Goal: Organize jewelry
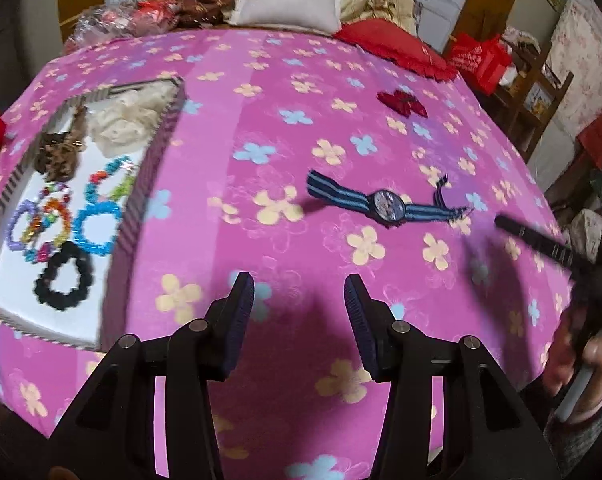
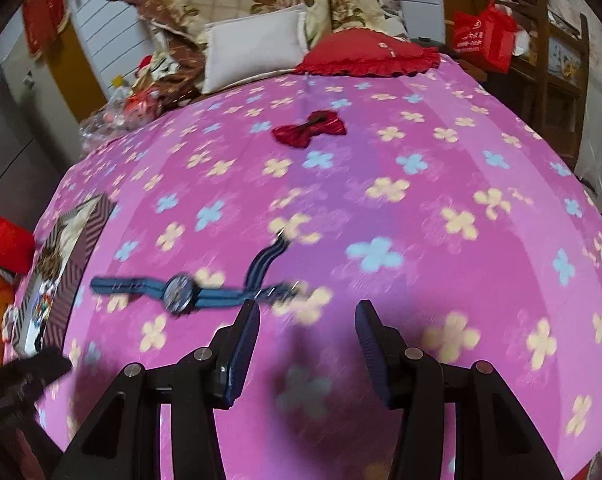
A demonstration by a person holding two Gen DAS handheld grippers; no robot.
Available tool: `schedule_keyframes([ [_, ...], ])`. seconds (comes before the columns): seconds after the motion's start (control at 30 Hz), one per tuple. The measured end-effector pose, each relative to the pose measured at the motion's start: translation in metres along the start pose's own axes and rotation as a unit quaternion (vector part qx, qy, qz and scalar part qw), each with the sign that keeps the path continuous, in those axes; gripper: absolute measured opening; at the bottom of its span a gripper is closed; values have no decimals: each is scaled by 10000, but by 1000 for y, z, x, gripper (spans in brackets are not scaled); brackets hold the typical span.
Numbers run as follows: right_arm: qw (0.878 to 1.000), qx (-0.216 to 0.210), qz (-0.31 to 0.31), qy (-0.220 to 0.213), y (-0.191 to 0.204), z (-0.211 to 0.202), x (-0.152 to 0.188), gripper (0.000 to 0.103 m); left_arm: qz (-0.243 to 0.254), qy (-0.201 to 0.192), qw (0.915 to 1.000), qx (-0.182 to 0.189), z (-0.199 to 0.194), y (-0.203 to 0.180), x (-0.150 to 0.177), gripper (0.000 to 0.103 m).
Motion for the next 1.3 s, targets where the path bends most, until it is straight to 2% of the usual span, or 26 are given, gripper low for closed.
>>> schedule_keyframes([
  [0.2,9996,23,205,199,-12,31,-46,49,441,12,9989,-134,21,-11,-2,46],
  [0.3,9990,59,324,313,-11,54,-75,49,669,-12,9977,-60,32,-18,-10,47],
  [0.43,9968,-112,606,519,-7,89,-112,49,748,-69,9971,97,43,-19,-22,46],
  [0.6,9936,249,866,680,-14,144,-160,49,694,-188,9971,250,47,-10,-31,46],
  [0.8,9853,480,1436,792,-33,193,-189,50,544,-144,9974,454,55,3,-31,47],
  [0.83,9858,577,1429,669,-33,195,-195,53,520,-105,9974,496,58,5,-31,46],
  [0.97,9870,871,1150,707,-26,207,-205,52,447,-48,9975,543,61,9,-28,46],
  [1.03,9880,1011,902,740,-20,209,-207,35,444,-50,9975,548,61,9,-28,46],
  [1.07,9884,1075,757,765,-17,210,-207,31,444,-53,9975,555,62,8,-27,46],
  [1.13,9878,1202,460,874,-10,213,-205,5,444,-59,9973,583,62,7,-26,46],
  [1.2,9876,1215,269,954,-5,211,-200,2,475,-78,9971,597,61,5,-25,47],
  [1.3,9902,934,186,1021,-1,197,-185,2,538,-149,9964,643,57,0,-24,47],
])
Point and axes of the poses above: each gripper's, at about its wrist camera, not at the fingertips, and z roughly the way its jaws point, y to its left, x to its underside, the point moved 8 cm from there along z, roughly the way its jaws point, and after that the axes turned 1 degree about -x, right-handed, at the moved point
